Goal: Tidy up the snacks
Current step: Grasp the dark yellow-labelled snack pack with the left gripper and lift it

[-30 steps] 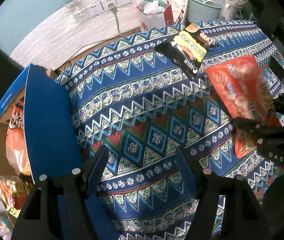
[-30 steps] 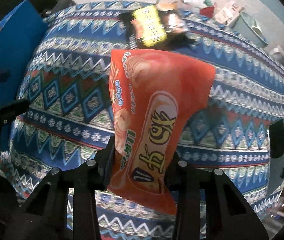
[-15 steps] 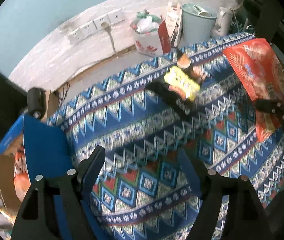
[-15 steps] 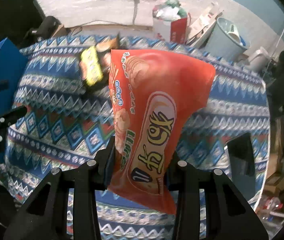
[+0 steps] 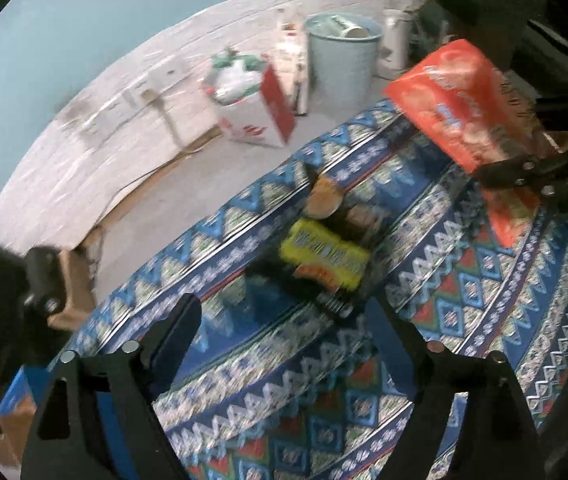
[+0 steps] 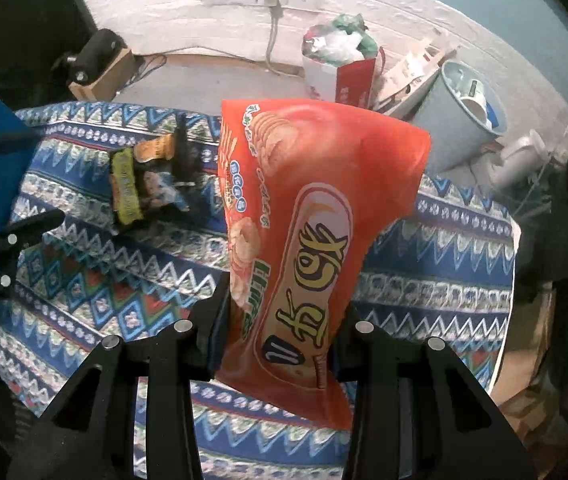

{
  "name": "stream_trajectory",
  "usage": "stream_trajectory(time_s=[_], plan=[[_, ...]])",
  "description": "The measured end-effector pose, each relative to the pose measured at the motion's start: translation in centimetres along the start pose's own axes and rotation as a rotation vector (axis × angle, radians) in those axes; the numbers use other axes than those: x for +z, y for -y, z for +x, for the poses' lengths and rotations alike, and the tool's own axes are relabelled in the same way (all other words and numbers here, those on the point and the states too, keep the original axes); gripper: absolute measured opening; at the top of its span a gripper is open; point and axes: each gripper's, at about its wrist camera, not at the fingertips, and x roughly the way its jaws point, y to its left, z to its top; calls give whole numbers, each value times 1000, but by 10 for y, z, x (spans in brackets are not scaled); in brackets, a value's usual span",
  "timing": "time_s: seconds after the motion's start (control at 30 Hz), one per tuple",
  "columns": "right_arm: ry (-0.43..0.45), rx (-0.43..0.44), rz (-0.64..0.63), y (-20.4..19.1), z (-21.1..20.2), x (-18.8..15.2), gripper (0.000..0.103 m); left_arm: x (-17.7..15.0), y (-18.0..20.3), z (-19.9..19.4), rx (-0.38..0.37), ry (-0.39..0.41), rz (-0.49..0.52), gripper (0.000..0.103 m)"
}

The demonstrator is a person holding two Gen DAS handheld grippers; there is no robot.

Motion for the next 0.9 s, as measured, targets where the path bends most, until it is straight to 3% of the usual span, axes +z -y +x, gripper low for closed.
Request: stream_trajectory(time_s=[0.17,0.37,0.6,0.77,0.8,0.87,0.9], plan=[[0,17,31,18,9,6,38,16,17,14,-21,22,84,87],[-7,52,75,30,19,6,38,31,38,41,-14,-20,159,87],[-1,67,54,25,23,11,38,37,43,67,28,-66,176,87],[0,60,34,20,29,15,38,37,41,74,45,-52,177,86],[0,59,31,19,29,15,38,37,41,74,44,-47,173,83],[-3,54,23,16,31,15,38,36,38,74,35,-42,165,59],[-3,53,20,15,31,15,38,35,37,74,31,-47,164,59]])
